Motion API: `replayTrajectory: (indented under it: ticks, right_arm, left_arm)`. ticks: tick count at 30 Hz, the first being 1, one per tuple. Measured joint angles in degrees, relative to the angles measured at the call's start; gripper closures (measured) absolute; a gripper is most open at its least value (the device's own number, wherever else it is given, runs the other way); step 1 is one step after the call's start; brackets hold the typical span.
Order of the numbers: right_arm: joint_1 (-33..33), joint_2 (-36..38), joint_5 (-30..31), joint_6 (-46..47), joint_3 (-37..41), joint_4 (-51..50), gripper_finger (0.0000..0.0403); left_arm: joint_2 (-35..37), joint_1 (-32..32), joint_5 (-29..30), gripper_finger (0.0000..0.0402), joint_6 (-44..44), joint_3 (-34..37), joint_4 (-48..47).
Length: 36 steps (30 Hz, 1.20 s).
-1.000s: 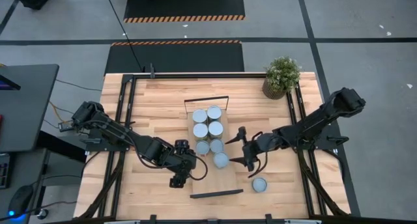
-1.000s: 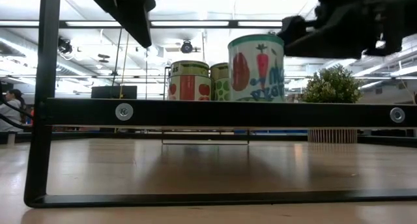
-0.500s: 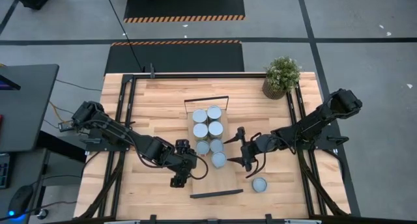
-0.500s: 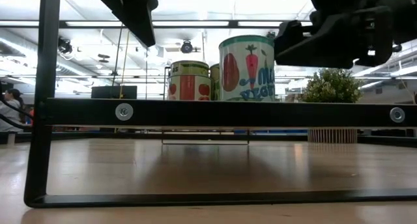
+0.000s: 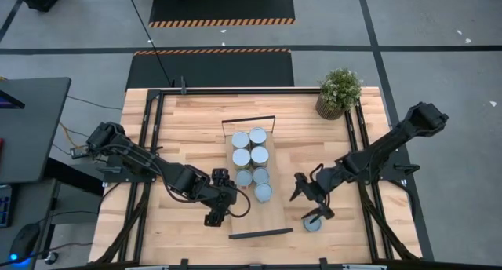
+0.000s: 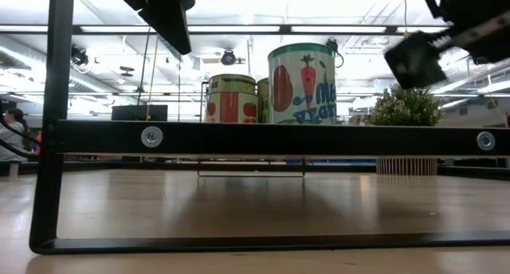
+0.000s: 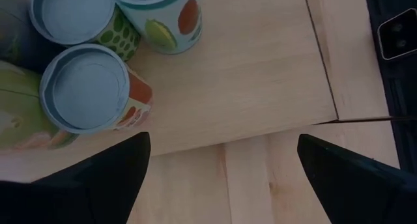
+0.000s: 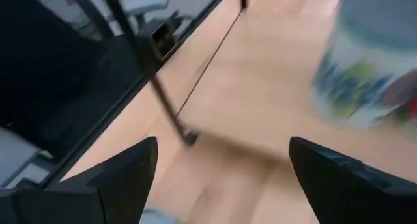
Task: Pick and place cans onto a shelf
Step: Put the blue tuna can on the shelf
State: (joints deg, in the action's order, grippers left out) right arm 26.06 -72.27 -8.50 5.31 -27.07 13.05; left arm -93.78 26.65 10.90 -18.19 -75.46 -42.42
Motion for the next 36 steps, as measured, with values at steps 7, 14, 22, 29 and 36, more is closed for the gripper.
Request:
replayTrajectory:
  ticks: [7,14,22,29,36]
  right_arm:
    - [5.55,-3.21,2.76,7.29,3.68,4.29,0.0049]
    - [13.33,-8.75,9.99,7.76,3.71,3.55,0.0049]
    - [19.66,-11.69,20.32,9.46,3.66,5.38,0.0053]
    - [22.38,-9.28,23.36,9.36,2.76,5.99,0.0054]
    - [24.68,-10.95,22.14,9.97,2.76,5.29,0.0054]
  left_arm:
    - [0.0,-0.24,0.04,0.0008,0.68,0.02,0.05]
    - [0.0,-1.78,0.04,0.0008,2.06,0.02,0.54]
    - [-0.02,-1.53,-1.33,0.0008,-2.48,0.02,0.59]
    - [-0.02,-0.71,-1.56,0.0008,-5.58,0.02,0.65]
    - [-0.07,-0.71,-1.53,0.0008,-8.22,0.02,0.76]
